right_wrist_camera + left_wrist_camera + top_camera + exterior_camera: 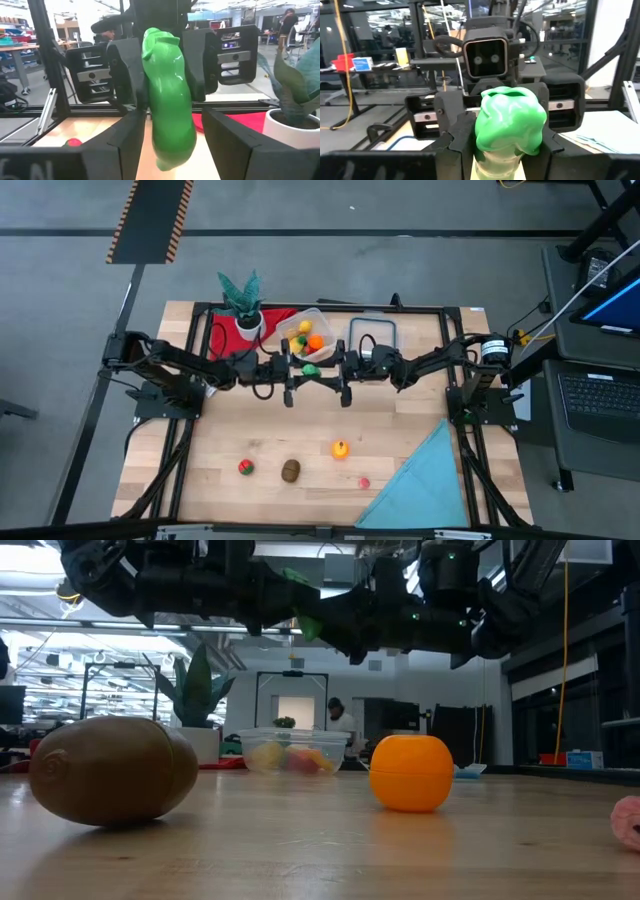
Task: Pick and placing Produce into tupperware
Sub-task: Put the peas into the transparent bin, then put the strawberry into the transparent bin
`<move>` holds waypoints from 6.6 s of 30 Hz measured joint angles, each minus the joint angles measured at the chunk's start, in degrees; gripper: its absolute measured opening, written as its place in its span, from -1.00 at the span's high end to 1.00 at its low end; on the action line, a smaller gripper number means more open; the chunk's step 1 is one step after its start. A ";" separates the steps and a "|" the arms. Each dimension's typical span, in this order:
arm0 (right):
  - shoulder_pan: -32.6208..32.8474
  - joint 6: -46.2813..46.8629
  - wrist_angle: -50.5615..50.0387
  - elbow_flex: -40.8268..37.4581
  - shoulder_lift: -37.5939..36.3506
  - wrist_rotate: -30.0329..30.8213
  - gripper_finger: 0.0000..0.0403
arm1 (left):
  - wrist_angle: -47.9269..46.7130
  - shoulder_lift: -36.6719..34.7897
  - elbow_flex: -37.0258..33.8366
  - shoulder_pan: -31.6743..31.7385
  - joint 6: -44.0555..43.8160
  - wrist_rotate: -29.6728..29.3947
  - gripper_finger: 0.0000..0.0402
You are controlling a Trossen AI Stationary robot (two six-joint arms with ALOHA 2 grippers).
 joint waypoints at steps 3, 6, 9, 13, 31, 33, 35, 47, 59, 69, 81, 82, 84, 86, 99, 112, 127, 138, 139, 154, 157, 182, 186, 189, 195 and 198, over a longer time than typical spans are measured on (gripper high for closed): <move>-0.07 -0.07 0.01 -0.01 0.00 0.04 0.01 | -0.05 0.00 -0.02 0.56 0.17 -0.14 0.44; -0.26 -0.15 0.24 -0.01 0.00 -0.11 0.01 | -0.91 -0.73 -0.04 1.03 0.30 -0.01 0.44; -0.44 -0.21 -0.06 -0.01 0.00 -0.46 0.00 | -4.16 -2.08 -0.08 1.54 0.39 -0.21 0.44; -1.35 -0.37 -1.85 -0.01 -0.95 -0.97 0.00 | -8.07 -5.03 -0.17 2.02 0.42 -0.50 0.44; -1.88 -4.69 -9.34 -15.52 -21.03 9.50 0.00 | -23.55 -15.67 -0.21 6.40 1.48 -4.14 0.44; -1.19 -4.57 -9.03 -16.66 -22.57 14.64 0.00 | -24.61 -15.63 -0.21 6.41 0.95 -8.45 0.44; -0.51 -4.54 -9.09 -17.17 -23.11 19.65 0.00 | -24.47 -15.50 -0.21 6.36 0.09 -12.40 0.44; 1.10 -5.86 -10.13 -17.03 -23.28 23.71 0.00 | -26.25 -15.28 -0.21 5.45 -0.41 -19.66 0.44; 1.05 -1.32 -13.00 -16.98 -23.28 23.71 0.00 | -32.99 -15.26 0.81 8.96 -6.29 -14.72 0.44; 1.05 0.00 -13.14 -16.98 -23.28 22.25 0.00 | -56.35 -8.76 16.16 14.98 -6.92 -6.46 0.44; 1.03 -0.57 -16.58 -16.98 -23.26 22.10 0.00 | -67.31 2.59 32.31 22.08 -0.80 1.90 0.44; 1.03 -1.04 -16.66 -16.98 -23.26 22.10 0.00 | -68.15 3.36 33.32 22.53 -0.46 2.57 0.44; 1.03 -1.71 -16.62 -16.98 -23.26 22.10 0.00 | -69.95 4.89 35.07 23.29 0.45 3.55 0.44; 1.03 -1.75 -16.62 -16.98 -23.26 22.10 0.00 | -71.47 6.39 36.70 23.87 1.01 3.88 0.44; 1.03 -1.77 -16.65 -16.98 -23.26 22.10 0.00 | -76.23 14.30 42.24 26.21 3.92 5.76 0.44; 1.03 -1.75 -17.08 -16.98 -23.26 22.10 0.00 | -71.82 22.61 42.28 26.30 5.07 5.53 0.44; 1.03 -1.42 -19.02 -16.98 -23.26 22.10 0.00 | -70.16 22.99 42.28 26.30 6.38 4.41 0.24; 1.03 -1.44 -19.71 -16.98 -23.25 22.11 0.00 | -70.38 22.99 42.28 26.30 7.49 1.37 0.19; 1.03 -1.44 -19.81 -16.98 -23.26 22.11 0.00 | -70.38 22.99 42.28 26.30 7.75 1.37 0.20; 1.05 -1.88 -18.81 -16.98 -23.23 22.10 0.00 | -73.54 19.67 41.89 21.39 9.49 2.40 0.27; 1.16 -3.88 -17.25 -16.93 -23.29 20.77 0.00 | -71.38 16.30 39.23 19.08 10.33 2.44 0.25; 2.95 -7.31 -15.11 -16.89 -23.61 18.62 0.00 | -75.96 -39.43 2.51 -13.26 -11.41 -15.15 0.23; 2.93 -6.08 -15.11 -16.89 -23.61 18.62 0.00 | -81.43 -41.92 2.65 -19.62 -18.05 -16.12 0.24; 2.93 -5.96 -15.11 -16.89 -23.61 18.61 0.00 | -84.40 -41.83 2.69 -24.44 -23.28 -16.12 0.26; 2.93 -4.54 -14.98 -16.89 -23.61 18.61 0.00 | -87.85 -39.92 2.72 -31.31 -35.00 -16.04 0.30; 2.93 -4.51 -14.68 -16.89 -23.61 18.60 0.00 | -87.49 -38.30 2.72 -34.13 -38.10 -16.03 0.29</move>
